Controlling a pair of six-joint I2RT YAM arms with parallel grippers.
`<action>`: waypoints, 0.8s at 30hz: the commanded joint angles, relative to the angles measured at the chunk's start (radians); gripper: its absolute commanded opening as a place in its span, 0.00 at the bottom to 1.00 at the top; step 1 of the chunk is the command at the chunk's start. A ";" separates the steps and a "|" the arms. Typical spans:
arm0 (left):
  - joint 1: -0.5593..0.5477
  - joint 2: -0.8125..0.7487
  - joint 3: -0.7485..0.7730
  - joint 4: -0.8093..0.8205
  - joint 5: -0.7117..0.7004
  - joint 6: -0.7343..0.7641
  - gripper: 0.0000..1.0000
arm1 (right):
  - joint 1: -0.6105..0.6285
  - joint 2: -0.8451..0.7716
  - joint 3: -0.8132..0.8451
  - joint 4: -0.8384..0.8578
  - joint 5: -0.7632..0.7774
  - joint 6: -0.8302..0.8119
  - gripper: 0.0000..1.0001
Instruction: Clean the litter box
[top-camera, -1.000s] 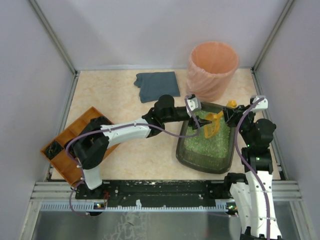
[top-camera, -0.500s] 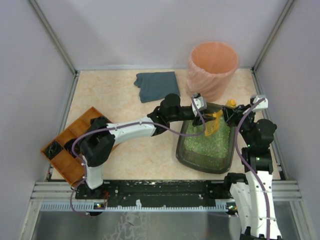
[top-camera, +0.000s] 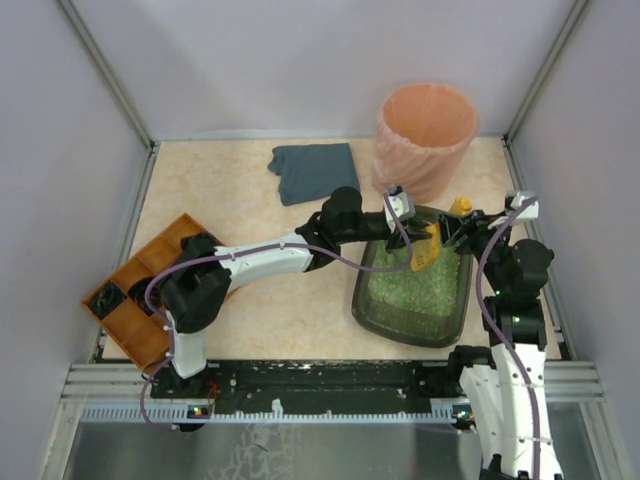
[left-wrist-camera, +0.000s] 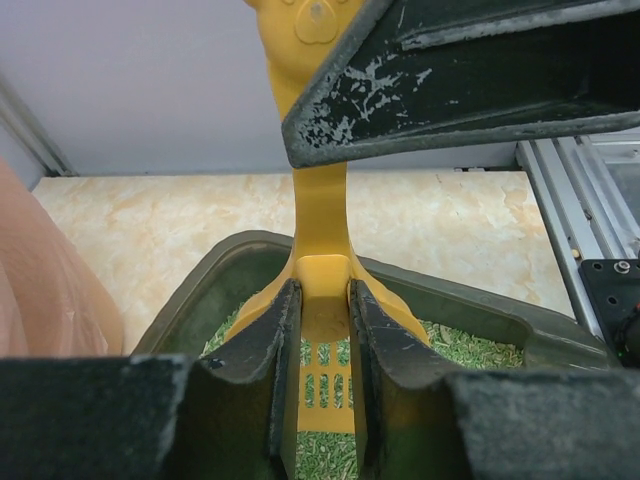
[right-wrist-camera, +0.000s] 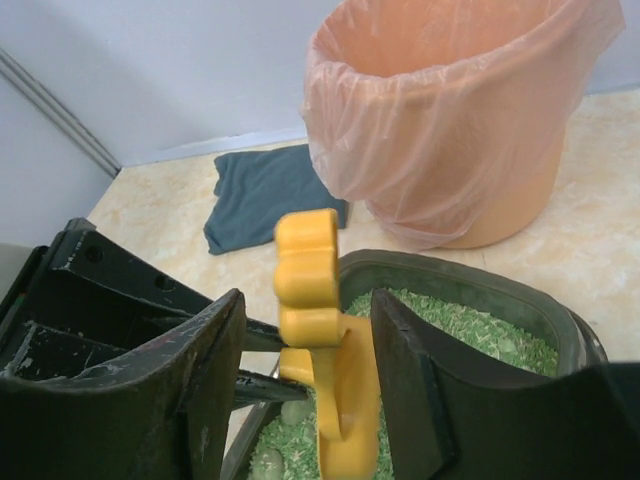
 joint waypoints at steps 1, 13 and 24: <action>-0.003 -0.007 -0.009 0.041 0.030 -0.005 0.00 | 0.006 0.016 0.088 -0.070 0.043 0.091 0.56; -0.003 0.003 0.000 0.049 0.083 -0.013 0.00 | 0.005 0.216 0.255 -0.304 -0.080 0.087 0.53; -0.003 0.030 0.052 0.018 0.076 -0.052 0.00 | 0.006 0.215 0.175 -0.298 -0.049 0.063 0.39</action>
